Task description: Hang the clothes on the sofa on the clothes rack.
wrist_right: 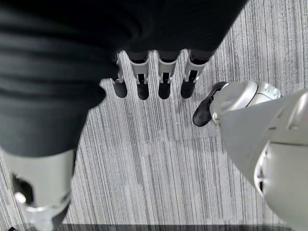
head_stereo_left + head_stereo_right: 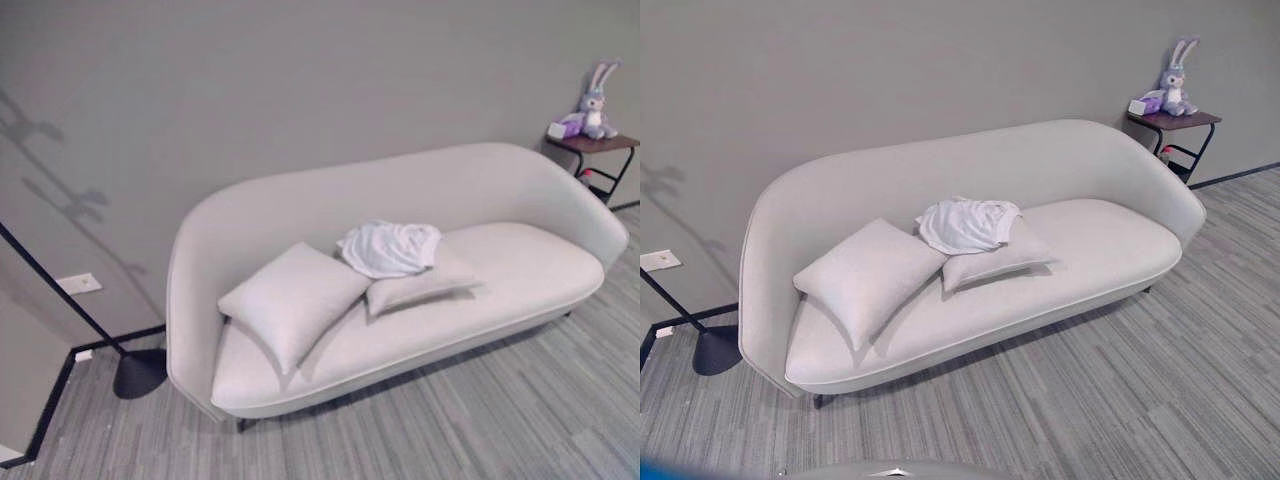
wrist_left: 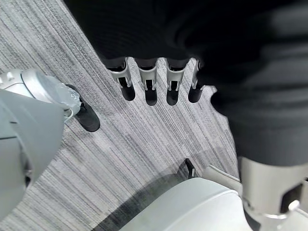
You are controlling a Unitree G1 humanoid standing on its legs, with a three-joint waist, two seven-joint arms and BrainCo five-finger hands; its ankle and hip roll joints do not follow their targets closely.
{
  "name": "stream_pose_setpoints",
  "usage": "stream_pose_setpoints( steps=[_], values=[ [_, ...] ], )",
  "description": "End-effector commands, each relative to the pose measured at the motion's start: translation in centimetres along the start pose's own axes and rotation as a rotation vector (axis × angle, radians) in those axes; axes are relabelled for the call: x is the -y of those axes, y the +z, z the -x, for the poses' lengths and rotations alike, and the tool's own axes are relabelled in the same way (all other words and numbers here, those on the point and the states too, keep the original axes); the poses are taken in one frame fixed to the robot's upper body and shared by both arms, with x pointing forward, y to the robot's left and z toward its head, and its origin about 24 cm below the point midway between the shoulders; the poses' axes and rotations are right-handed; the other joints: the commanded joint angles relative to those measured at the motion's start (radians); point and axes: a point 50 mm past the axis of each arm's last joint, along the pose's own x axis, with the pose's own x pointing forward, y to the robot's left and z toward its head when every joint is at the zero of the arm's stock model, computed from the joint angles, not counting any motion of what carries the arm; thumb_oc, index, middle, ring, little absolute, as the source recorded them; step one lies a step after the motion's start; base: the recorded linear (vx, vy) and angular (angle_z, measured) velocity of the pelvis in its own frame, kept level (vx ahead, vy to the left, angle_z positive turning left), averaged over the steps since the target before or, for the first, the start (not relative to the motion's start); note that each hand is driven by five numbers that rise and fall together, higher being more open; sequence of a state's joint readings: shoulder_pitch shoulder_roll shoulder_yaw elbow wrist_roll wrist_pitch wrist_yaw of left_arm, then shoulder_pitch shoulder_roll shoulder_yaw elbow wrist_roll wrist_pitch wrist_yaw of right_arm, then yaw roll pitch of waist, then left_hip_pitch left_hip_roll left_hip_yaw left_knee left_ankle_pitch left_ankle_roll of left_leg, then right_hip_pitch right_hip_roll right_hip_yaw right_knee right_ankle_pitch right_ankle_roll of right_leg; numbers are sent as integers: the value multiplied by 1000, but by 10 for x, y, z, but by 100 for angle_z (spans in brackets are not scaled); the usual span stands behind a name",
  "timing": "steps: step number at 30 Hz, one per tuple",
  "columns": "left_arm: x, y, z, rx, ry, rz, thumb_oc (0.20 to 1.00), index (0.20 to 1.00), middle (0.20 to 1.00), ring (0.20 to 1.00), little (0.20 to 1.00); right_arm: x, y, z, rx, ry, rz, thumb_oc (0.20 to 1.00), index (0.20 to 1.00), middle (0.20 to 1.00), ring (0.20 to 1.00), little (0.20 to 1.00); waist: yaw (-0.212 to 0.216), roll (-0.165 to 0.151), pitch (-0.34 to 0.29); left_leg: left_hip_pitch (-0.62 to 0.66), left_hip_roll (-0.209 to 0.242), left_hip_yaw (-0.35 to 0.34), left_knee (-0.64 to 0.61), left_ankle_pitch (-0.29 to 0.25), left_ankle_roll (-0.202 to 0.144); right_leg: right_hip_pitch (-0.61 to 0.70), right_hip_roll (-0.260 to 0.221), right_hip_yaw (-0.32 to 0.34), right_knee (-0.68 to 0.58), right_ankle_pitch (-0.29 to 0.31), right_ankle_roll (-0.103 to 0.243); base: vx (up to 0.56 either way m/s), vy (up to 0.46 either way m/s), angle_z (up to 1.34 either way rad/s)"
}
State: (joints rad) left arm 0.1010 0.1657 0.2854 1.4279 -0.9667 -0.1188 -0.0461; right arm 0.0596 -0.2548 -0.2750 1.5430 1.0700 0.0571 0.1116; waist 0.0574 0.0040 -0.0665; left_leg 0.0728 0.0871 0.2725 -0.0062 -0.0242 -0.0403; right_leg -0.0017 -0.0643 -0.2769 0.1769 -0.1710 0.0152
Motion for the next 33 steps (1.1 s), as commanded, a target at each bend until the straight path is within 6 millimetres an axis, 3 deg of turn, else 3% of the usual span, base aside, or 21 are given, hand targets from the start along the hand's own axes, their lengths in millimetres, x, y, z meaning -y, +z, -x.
stream_pose_setpoints(
  steps=[1, 16, 33],
  values=[
    [16, 3, -2, 6, -26, 30, 1000, 1000, 1000, 1000, 1000, -24, -10, -1, -31, 17, -9, 1000, 1000, 1000, 1000, 1000, -11, -40, 10, 32, 20, -41, -81, 55, -43, 96, -57, -77, -264, 220, 90, 0, 0, 0],
    [19, -3, -1, -23, -78, -140, 1000, 1000, 1000, 1000, 1000, -22, -13, -1, -48, 30, 164, 1000, 1000, 1000, 1000, 1000, -14, -45, 13, 34, 7, -42, -81, 45, -32, 99, -69, -79, -264, 227, 95, 0, 2, 0],
    [22, -2, -1, -24, -98, -215, 1000, 1000, 1000, 1000, 1000, -17, -10, -1, -53, 33, 238, 1000, 1000, 1000, 1000, 1000, -15, -56, 22, 30, -29, -44, -81, 23, -5, 99, -99, -80, -264, 246, 114, 7, 57, -1]
  ],
)
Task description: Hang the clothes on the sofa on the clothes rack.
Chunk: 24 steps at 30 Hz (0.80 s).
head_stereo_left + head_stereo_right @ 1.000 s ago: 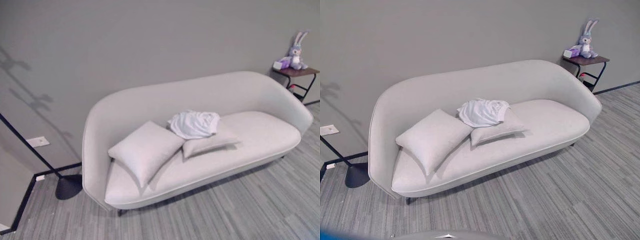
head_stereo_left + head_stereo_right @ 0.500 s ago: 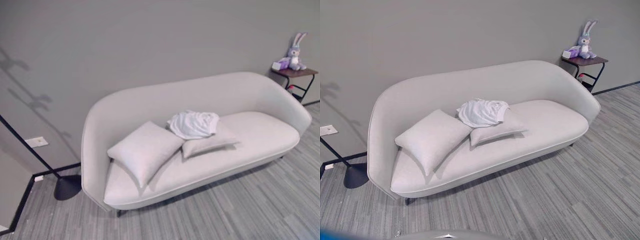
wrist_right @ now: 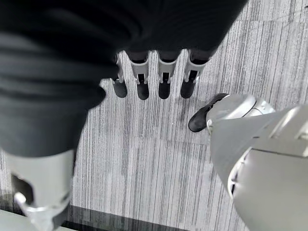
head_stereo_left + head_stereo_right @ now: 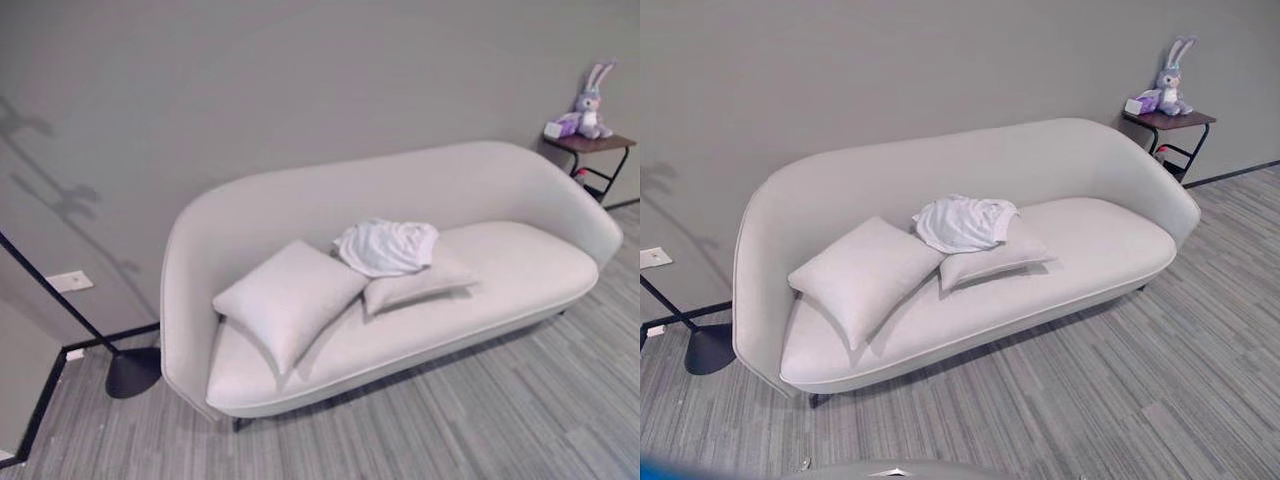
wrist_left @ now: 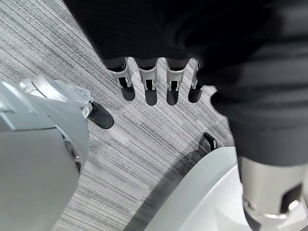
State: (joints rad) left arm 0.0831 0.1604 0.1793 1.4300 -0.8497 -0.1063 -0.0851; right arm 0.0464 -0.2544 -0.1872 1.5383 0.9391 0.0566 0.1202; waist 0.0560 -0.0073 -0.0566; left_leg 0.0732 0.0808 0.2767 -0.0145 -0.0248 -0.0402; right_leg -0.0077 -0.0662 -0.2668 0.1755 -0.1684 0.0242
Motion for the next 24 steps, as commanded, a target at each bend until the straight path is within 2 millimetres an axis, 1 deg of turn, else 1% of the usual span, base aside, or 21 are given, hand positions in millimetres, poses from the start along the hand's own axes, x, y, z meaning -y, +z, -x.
stream_pose_setpoints(
  steps=[1, 3, 5, 7, 8, 9, 10, 11, 12, 13, 14, 15, 16, 17, 18, 19, 20, 21, 22, 23, 24],
  values=[
    [8, 8, -2, 21, -6, -11, 1000, 1000, 1000, 1000, 1000, -15, -5, -1, -23, 27, 57, 1000, 1000, 1000, 1000, 1000, -15, -48, 21, 33, -35, -55, -73, 16, 6, 113, -112, -106, -250, 252, 111, 7, 198, -2],
    [10, 12, -2, 33, -10, -11, 1000, 1000, 1000, 1000, 1000, -21, -3, -1, -15, 49, 83, 1000, 1000, 1000, 1000, 1000, -18, -44, 40, 38, -44, -61, -73, 12, 22, 72, -132, -103, -151, 230, 112, -23, 169, 1],
    [9, 15, -2, 39, -1, -8, 1000, 1000, 1000, 1000, 1000, -27, -2, -2, -6, 74, 102, 1000, 1000, 1000, 1000, 1000, -17, -37, 57, 53, -57, -63, -73, -1, 40, 21, -163, -95, -29, 226, 127, -1, 178, 2],
    [7, 18, -2, 45, 13, -22, 1000, 1000, 1000, 1000, 1000, -35, 1, -2, 9, 102, 134, 1000, 1000, 1000, 1000, 1000, -24, -31, 86, 82, -77, -62, -73, -18, 64, -54, -219, -86, 150, 314, 159, -3, 175, -9],
    [7, 19, -2, 45, 13, -21, 1000, 1000, 1000, 1000, 1000, -36, 1, -3, 10, 102, 134, 1000, 1000, 1000, 1000, 1000, -23, -34, 87, 82, -80, -60, -73, -18, 66, -58, -223, -82, 157, 311, 161, -25, 107, -17],
    [6, 20, -2, 48, 13, -32, 1000, 1000, 1000, 1000, 1000, -42, 2, -3, 22, 124, 149, 1000, 1000, 1000, 1000, 1000, -28, -27, 101, 89, -81, -63, -73, -20, 73, -86, -232, -79, 228, 338, 170, 52, 94, -7],
    [4, 23, -2, 54, 22, -38, 1000, 1000, 1000, 1000, 1000, -52, 2, -3, 44, 164, 168, 1000, 1000, 1000, 1000, 1000, -28, -22, 107, 103, -83, -57, -73, -29, 79, -120, -272, -101, 298, 349, 183, 91, 79, 3],
    [3, 24, -2, 61, 28, -37, 1000, 1000, 1000, 1000, 1000, -56, 4, -3, 60, 179, 171, 1000, 1000, 1000, 1000, 1000, -25, -22, 104, 105, -84, -52, -73, -31, 75, -116, -296, -129, 272, 353, 181, 189, 12, 11],
    [4, 26, -2, 68, 27, -40, 1000, 1000, 1000, 1000, 1000, -59, 5, -3, 69, 186, 173, 1000, 1000, 1000, 1000, 1000, -19, -22, 98, 111, -84, -58, -73, -49, 68, -104, -313, -136, 233, 336, 193, 157, -79, 6],
    [4, 28, -2, 76, 23, -47, 1000, 1000, 1000, 1000, 1000, -64, 9, -2, 87, 202, 172, 1000, 1000, 1000, 1000, 1000, -14, -21, 96, 108, -81, -57, -73, -53, 60, -86, -327, -164, 170, 327, 190, 195, -139, -14],
    [4, 30, -2, 84, 23, -51, 1000, 1000, 1000, 1000, 1000, -69, 12, -2, 107, 216, 175, 1000, 1000, 1000, 1000, 1000, -15, -18, 93, 111, -69, -62, -73, -64, 48, -62, -323, -184, 81, 341, 195, 165, -283, -15],
    [5, 32, -2, 98, 27, -34, 1000, 1000, 1000, 1000, 1000, -82, 20, 0, 153, 250, 171, 1000, 1000, 1000, 1000, 1000, -18, -32, 94, 108, -65, -58, -73, -57, 30, -66, -339, -178, -93, 399, 190, 135, -240, -13],
    [5, 32, -2, 98, 27, -34, 1000, 1000, 1000, 1000, 1000, -82, 20, 0, 152, 249, 172, 1000, 1000, 1000, 1000, 1000, -18, -30, 96, 110, -63, -58, -73, -58, 29, -59, -334, -181, -104, 405, 189, 260, -331, -5],
    [7, 36, -3, 119, 30, -24, 1000, 1000, 1000, 1000, 1000, -98, 24, 2, 182, 294, 189, 1000, 1000, 1000, 1000, 1000, -17, -36, 95, 139, -44, -69, -73, -81, 5, -73, -353, -153, -196, 450, 225, 206, -160, -10],
    [7, 36, -3, 120, 31, -23, 1000, 1000, 1000, 1000, 1000, -98, 24, 2, 182, 295, 190, 1000, 1000, 1000, 1000, 1000, -16, -35, 95, 140, -42, -67, -73, -83, 4, -70, -349, -153, -204, 454, 225, 293, -253, -16],
    [8, 39, -3, 131, 31, -23, 1000, 1000, 1000, 1000, 1000, -105, 24, 4, 191, 320, 205, 1000, 1000, 1000, 1000, 1000, -14, -37, 96, 156, -30, -66, -73, -90, -9, -75, -360, -151, -234, 479, 232, 269, -262, -8],
    [9, 41, -3, 141, 30, -22, 1000, 1000, 1000, 1000, 1000, -115, 25, 6, 211, 358, 229, 1000, 1000, 1000, 1000, 1000, -14, -48, 96, 182, -19, -70, -73, -98, -26, -79, -379, -144, -246, 519, 238, 228, -264, -4],
    [9, 41, -3, 142, 30, -22, 1000, 1000, 1000, 1000, 1000, -115, 24, 6, 212, 358, 229, 1000, 1000, 1000, 1000, 1000, -15, -54, 100, 179, -25, -63, -73, -89, -25, -80, -386, -152, -246, 529, 236, 249, -266, -3],
    [12, 45, -3, 157, 26, -21, 1000, 1000, 1000, 1000, 1000, -119, 24, 7, 222, 373, 241, 1000, 1000, 1000, 1000, 1000, -13, -61, 97, 192, -18, -68, -73, -105, -37, -64, -380, -149, -255, 513, 235, 179, -187, 1],
    [12, 44, -3, 156, 26, -22, 1000, 1000, 1000, 1000, 1000, -123, 23, 8, 227, 388, 273, 1000, 1000, 1000, 1000, 1000, -14, -76, 91, 201, -21, -74, -73, -106, -44, -58, -380, -149, -249, 529, 238, 300, -269, 9],
    [15, 45, -3, 162, 18, -20, 1000, 1000, 1000, 1000, 1000, -124, 24, 8, 230, 389, 293, 1000, 1000, 1000, 1000, 1000, -16, -79, 85, 207, -4, -81, -73, -108, -56, -57, -369, -150, -237, 504, 237, 286, -274, 14]
  ],
)
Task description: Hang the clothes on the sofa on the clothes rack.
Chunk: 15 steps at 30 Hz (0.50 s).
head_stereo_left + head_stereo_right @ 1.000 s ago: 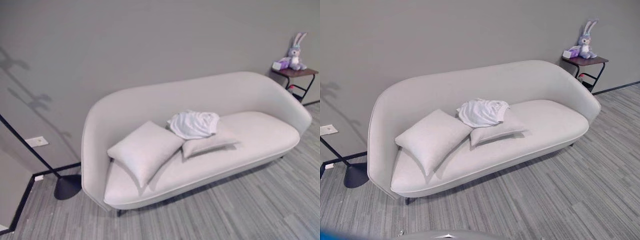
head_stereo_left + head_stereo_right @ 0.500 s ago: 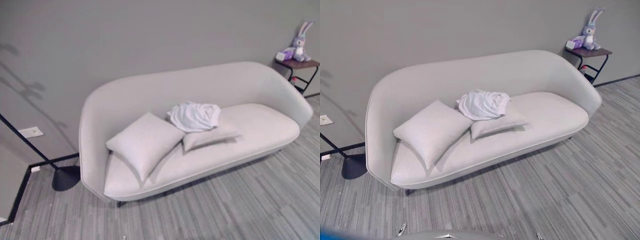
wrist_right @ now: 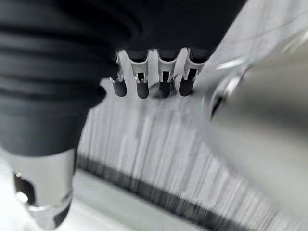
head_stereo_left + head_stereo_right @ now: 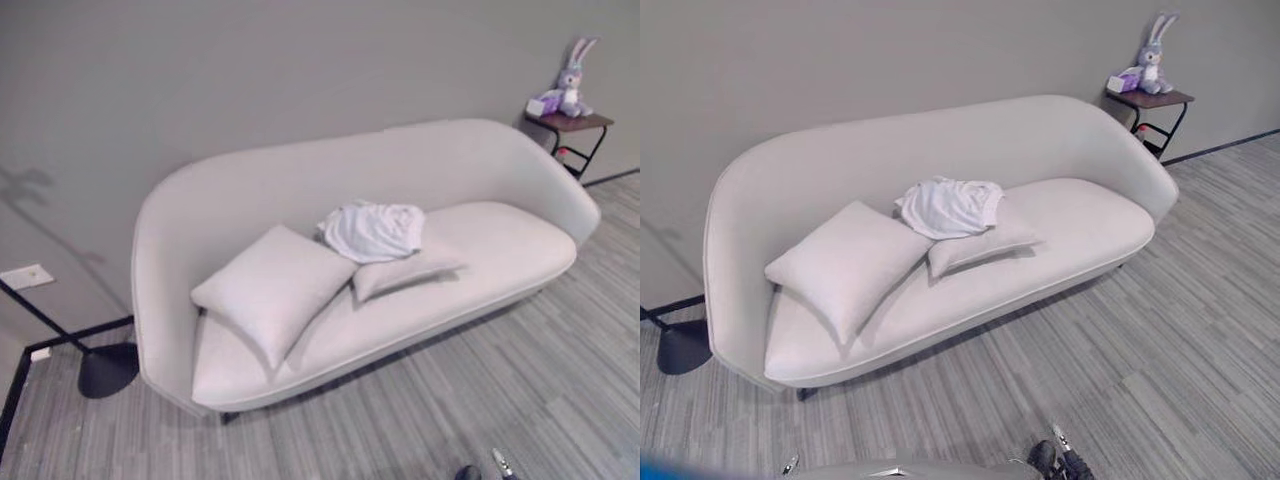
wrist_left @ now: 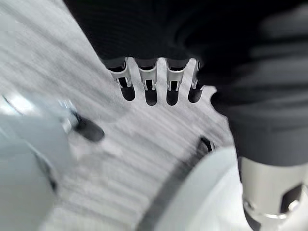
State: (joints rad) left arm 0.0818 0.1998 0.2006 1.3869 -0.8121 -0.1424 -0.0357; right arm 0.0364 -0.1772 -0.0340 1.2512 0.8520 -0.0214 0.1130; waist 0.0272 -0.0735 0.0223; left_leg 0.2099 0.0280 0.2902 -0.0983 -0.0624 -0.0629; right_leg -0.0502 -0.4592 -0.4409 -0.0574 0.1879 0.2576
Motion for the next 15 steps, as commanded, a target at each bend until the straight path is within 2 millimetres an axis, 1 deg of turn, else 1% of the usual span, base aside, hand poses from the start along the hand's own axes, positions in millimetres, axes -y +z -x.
stream_pose_setpoints(
  steps=[1, 2, 3, 4, 5, 6, 7, 8, 9, 10, 11, 12, 13, 14, 15],
  values=[
    [18, 20, -4, 63, -15, 7, 1000, 1000, 1000, 1000, 1000, -39, 29, -8, 95, 94, 73, 1000, 1000, 1000, 1000, 1000, 10, -8, 2, 80, 77, -98, 11, -66, -43, -20, 42, 32, 21, 128, -3, 347, -370, 23],
    [21, 18, -4, 59, -23, -1, 1000, 1000, 1000, 1000, 1000, -44, 35, -8, 113, 113, 110, 1000, 1000, 1000, 1000, 1000, 0, 11, -10, 85, 139, -103, 11, -25, -66, -42, 87, 36, 70, 55, -30, 258, -288, 21],
    [21, 18, -4, 59, -23, 0, 1000, 1000, 1000, 1000, 1000, -44, 35, -8, 114, 113, 110, 1000, 1000, 1000, 1000, 1000, -2, 9, -12, 81, 137, -105, 11, -22, -65, -45, 85, 35, 70, 56, -30, 246, -303, 22],
    [23, 17, -4, 55, -26, 9, 1000, 1000, 1000, 1000, 1000, -47, 39, -8, 126, 127, 130, 1000, 1000, 1000, 1000, 1000, -3, 22, -15, 82, 171, -107, 11, 22, -81, -47, 113, 26, 91, 26, -44, 192, -331, 0],
    [28, 17, -4, 56, -28, 33, 1000, 1000, 1000, 1000, 1000, -56, 47, -8, 157, 155, 178, 1000, 1000, 1000, 1000, 1000, -4, 38, -19, 50, 223, -123, 54, 103, -104, -46, 165, 7, 105, -17, -75, 262, -458, -1],
    [30, 18, -4, 59, -30, 48, 1000, 1000, 1000, 1000, 1000, -63, 51, -7, 176, 175, 208, 1000, 1000, 1000, 1000, 1000, -3, 40, -20, 33, 246, -126, 93, 145, -116, -41, 194, 4, 102, -37, -94, 276, -558, -16],
    [32, 17, -4, 56, -30, 62, 1000, 1000, 1000, 1000, 1000, -74, 55, -7, 193, 210, 265, 1000, 1000, 1000, 1000, 1000, 6, 35, -17, -5, 275, -134, 182, 198, -120, -17, 238, 1, 79, -72, -127, 225, -464, -5],
    [32, 16, -4, 52, -27, 68, 1000, 1000, 1000, 1000, 1000, -79, 56, -6, 199, 224, 299, 1000, 1000, 1000, 1000, 1000, 11, 31, -15, -24, 295, -136, 236, 238, -122, 5, 265, -4, 62, -94, -150, 269, -480, -20],
    [30, 14, -4, 46, -24, 74, 1000, 1000, 1000, 1000, 1000, -81, 56, -6, 200, 236, 334, 1000, 1000, 1000, 1000, 1000, 21, 32, -9, -47, 326, -145, 320, 267, -129, 41, 303, 4, 46, -128, -167, 297, -546, -22],
    [30, 15, -4, 45, -25, 71, 1000, 1000, 1000, 1000, 1000, -83, 53, -5, 196, 252, 390, 1000, 1000, 1000, 1000, 1000, 42, 3, 12, -119, 357, -127, 473, 332, -112, 101, 336, -7, 9, -159, -207, 302, -535, -24],
    [30, 16, -4, 51, -27, 64, 1000, 1000, 1000, 1000, 1000, -82, 51, -6, 185, 248, 404, 1000, 1000, 1000, 1000, 1000, 54, -7, 24, -154, 359, -118, 521, 323, -103, 126, 346, -4, -10, -169, -216, 238, -457, -5],
    [31, 17, -4, 53, -34, 43, 1000, 1000, 1000, 1000, 1000, -79, 49, -6, 169, 242, 428, 1000, 1000, 1000, 1000, 1000, 71, -17, 36, -204, 324, -113, 552, 265, -88, 141, 348, 4, -24, -180, -216, 201, -233, 1],
    [30, 16, -4, 56, -42, 26, 1000, 1000, 1000, 1000, 1000, -78, 46, -6, 150, 249, 468, 1000, 1000, 1000, 1000, 1000, 91, -28, 44, -300, 247, -107, 551, 169, -69, 158, 343, 20, -30, -189, -213, 192, -124, 15],
    [27, 18, -4, 64, -37, 23, 1000, 1000, 1000, 1000, 1000, -76, 42, -6, 140, 250, 474, 1000, 1000, 1000, 1000, 1000, 97, -31, 44, -330, 221, -76, 484, 139, -61, 157, 337, 17, -30, -194, -202, 259, -38, 4],
    [25, 20, -4, 73, -30, 49, 1000, 1000, 1000, 1000, 1000, -75, 39, -5, 133, 262, 485, 1000, 1000, 1000, 1000, 1000, 109, -35, 37, -401, 164, -30, 370, 136, -53, 168, 338, 19, -30, -201, -198, 216, 49, 7]
  ],
)
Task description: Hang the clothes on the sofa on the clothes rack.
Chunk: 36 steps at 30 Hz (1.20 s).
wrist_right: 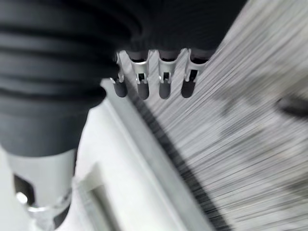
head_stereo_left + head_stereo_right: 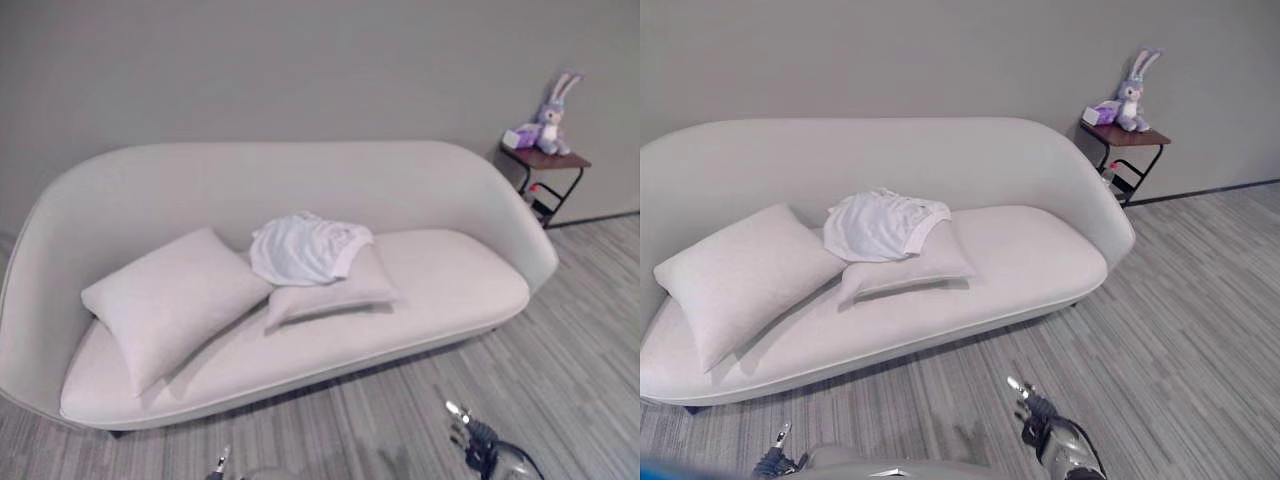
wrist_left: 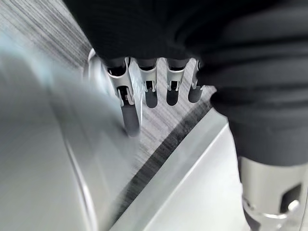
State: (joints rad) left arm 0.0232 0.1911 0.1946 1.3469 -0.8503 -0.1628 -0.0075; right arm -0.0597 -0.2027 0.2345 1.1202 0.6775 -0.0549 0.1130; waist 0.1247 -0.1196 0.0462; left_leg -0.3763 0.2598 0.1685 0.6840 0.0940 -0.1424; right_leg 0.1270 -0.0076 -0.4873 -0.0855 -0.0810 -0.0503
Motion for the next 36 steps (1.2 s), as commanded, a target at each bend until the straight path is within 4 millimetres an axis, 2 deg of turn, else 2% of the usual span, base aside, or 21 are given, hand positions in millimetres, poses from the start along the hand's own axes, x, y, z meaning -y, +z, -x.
stream_pose_setpoints(
  steps=[1, 2, 3, 4, 5, 8, 12, 15, 17, 18, 19, 20, 21, 24, 25, 27, 28, 29, 30, 32, 36],
  values=[
    [-5, 2, 0, 6, 29, 17, 1000, 1000, 1000, 1000, 1000, -4, 12, -2, 42, 36, 49, 1000, 1000, 1000, 1000, 1000, 16, 13, 7, 178, -94, 100, -476, -2, 28, -12, -109, 73, -2, 65, 113, 160, 48, -21],
    [-5, 2, 0, 6, 29, 17, 1000, 1000, 1000, 1000, 1000, -4, 12, -2, 42, 36, 49, 1000, 1000, 1000, 1000, 1000, 16, 12, 7, 179, -94, 100, -477, -1, 28, -12, -110, 74, -2, 65, 114, 163, 73, -33],
    [-5, 2, 0, 1, 33, 37, 1000, 1000, 1000, 1000, 1000, -14, 11, -3, 36, 73, 115, 1000, 1000, 1000, 1000, 1000, 34, 23, 18, 135, -120, 109, -542, 61, 16, 17, -80, 86, -2, 46, 103, 190, 65, -62],
    [-9, -2, 1, -12, 44, 40, 1000, 1000, 1000, 1000, 1000, -17, 11, -3, 36, 84, 135, 1000, 1000, 1000, 1000, 1000, 38, 23, 17, 145, -121, 115, -549, 63, 17, 32, -73, 89, -2, 38, 100, 346, 138, -59],
    [-16, -7, 2, -35, 68, 32, 1000, 1000, 1000, 1000, 1000, -22, 6, -3, 23, 102, 153, 1000, 1000, 1000, 1000, 1000, 36, 18, -1, 196, -137, 128, -594, 43, 39, 55, -72, 90, 1, 32, 107, 316, 136, -70],
    [-24, -6, 3, -35, 94, 12, 1000, 1000, 1000, 1000, 1000, -29, -1, -1, 12, 136, 165, 1000, 1000, 1000, 1000, 1000, 25, 0, -35, 272, -159, 160, -657, 30, 58, 82, -91, 83, 31, 21, 122, 269, 143, -46],
    [-21, 0, 2, -17, 71, -31, 1000, 1000, 1000, 1000, 1000, -26, -9, 0, -14, 121, 158, 1000, 1000, 1000, 1000, 1000, 23, -15, -52, 321, -189, 172, -706, 11, 81, 92, -115, 72, 62, 13, 143, 165, 147, 40],
    [-27, 3, 2, -21, 79, -95, 1000, 1000, 1000, 1000, 1000, -26, -4, -1, 8, 113, 171, 1000, 1000, 1000, 1000, 1000, 18, -10, -55, 377, -224, 183, -746, -27, 117, 48, -163, 58, 200, 23, 177, 122, 226, 78],
    [-29, 4, 2, -27, 83, -132, 1000, 1000, 1000, 1000, 1000, -35, 21, -3, 104, 132, 199, 1000, 1000, 1000, 1000, 1000, -2, 9, -26, 424, -241, 186, -761, -48, 150, -39, -232, 69, 407, 99, 225, 25, 218, 0],
    [-29, 3, 2, -28, 83, -132, 1000, 1000, 1000, 1000, 1000, -35, 21, -3, 104, 132, 200, 1000, 1000, 1000, 1000, 1000, -2, 9, -25, 424, -243, 186, -761, -49, 151, -41, -234, 70, 412, 98, 226, 26, 160, -12],
    [-30, 4, 2, -30, 87, -137, 1000, 1000, 1000, 1000, 1000, -37, 31, -2, 150, 141, 230, 1000, 1000, 1000, 1000, 1000, -14, 16, -16, 434, -246, 180, -764, -55, 158, -70, -244, 82, 471, 114, 233, 118, 63, 6],
    [-34, 4, 3, -24, 99, -144, 1000, 1000, 1000, 1000, 1000, -40, 50, 5, 261, 141, 299, 1000, 1000, 1000, 1000, 1000, -31, 25, -13, 449, -247, 157, -771, -70, 158, -98, -262, 103, 468, 108, 224, 119, 56, 13],
    [-34, 4, 3, -25, 100, -144, 1000, 1000, 1000, 1000, 1000, -39, 50, 5, 260, 140, 300, 1000, 1000, 1000, 1000, 1000, -32, 26, -14, 449, -246, 157, -771, -70, 158, -97, -261, 102, 467, 108, 223, 120, -11, 21],
    [-31, 5, 2, -17, 86, -175, 1000, 1000, 1000, 1000, 1000, -28, 75, 17, 385, 92, 358, 1000, 1000, 1000, 1000, 1000, -53, 42, -21, 433, -231, 118, -771, -79, 143, -125, -279, 129, 332, 120, 213, 41, -99, 30],
    [-28, 7, 2, -6, 82, -182, 1000, 1000, 1000, 1000, 1000, -22, 86, 23, 434, 67, 392, 1000, 1000, 1000, 1000, 1000, -66, 41, -20, 422, -230, 108, -771, -67, 143, -142, -269, 176, 223, 159, 205, 49, -145, 33],
    [-22, 14, 0, 23, 74, -185, 1000, 1000, 1000, 1000, 1000, -18, 111, 40, 559, 27, 505, 1000, 1000, 1000, 1000, 1000, -89, 18, -14, 434, -233, 75, -771, -77, 134, -163, -262, 291, 138, 227, 234, 97, -154, 49],
    [-22, 14, 0, 23, 74, -185, 1000, 1000, 1000, 1000, 1000, -18, 111, 40, 559, 26, 505, 1000, 1000, 1000, 1000, 1000, -89, 17, -16, 431, -233, 76, -771, -75, 134, -166, -262, 291, 136, 230, 234, 159, -184, 64],
    [-17, 17, -1, 40, 54, -219, 1000, 1000, 1000, 1000, 1000, -22, 131, 55, 663, 22, 650, 1000, 1000, 1000, 1000, 1000, -87, -3, -25, 439, -234, 68, -771, -87, 132, -132, -268, 276, 98, 240, 243, 85, -103, 48],
    [-17, 17, -1, 41, 54, -220, 1000, 1000, 1000, 1000, 1000, -22, 131, 55, 663, 22, 650, 1000, 1000, 1000, 1000, 1000, -87, -3, -26, 436, -235, 68, -771, -85, 132, -133, -268, 275, 95, 243, 243, 113, -152, 45],
    [-15, 16, -1, 41, 32, -237, 1000, 1000, 1000, 1000, 1000, -24, 147, 69, 743, 24, 756, 1000, 1000, 1000, 1000, 1000, -85, -7, -36, 428, -224, 58, -771, -81, 124, -119, -251, 264, 56, 236, 241, 57, -122, 28],
    [-13, -1, 2, 0, 4, -264, 1000, 1000, 1000, 1000, 1000, -40, 168, 84, 869, 30, 942, 1000, 1000, 1000, 1000, 1000, -71, -1, -49, 414, -191, 40, -771, -75, 107, -87, -220, 224, 1, 216, 230, 64, -108, 24]
  ],
)
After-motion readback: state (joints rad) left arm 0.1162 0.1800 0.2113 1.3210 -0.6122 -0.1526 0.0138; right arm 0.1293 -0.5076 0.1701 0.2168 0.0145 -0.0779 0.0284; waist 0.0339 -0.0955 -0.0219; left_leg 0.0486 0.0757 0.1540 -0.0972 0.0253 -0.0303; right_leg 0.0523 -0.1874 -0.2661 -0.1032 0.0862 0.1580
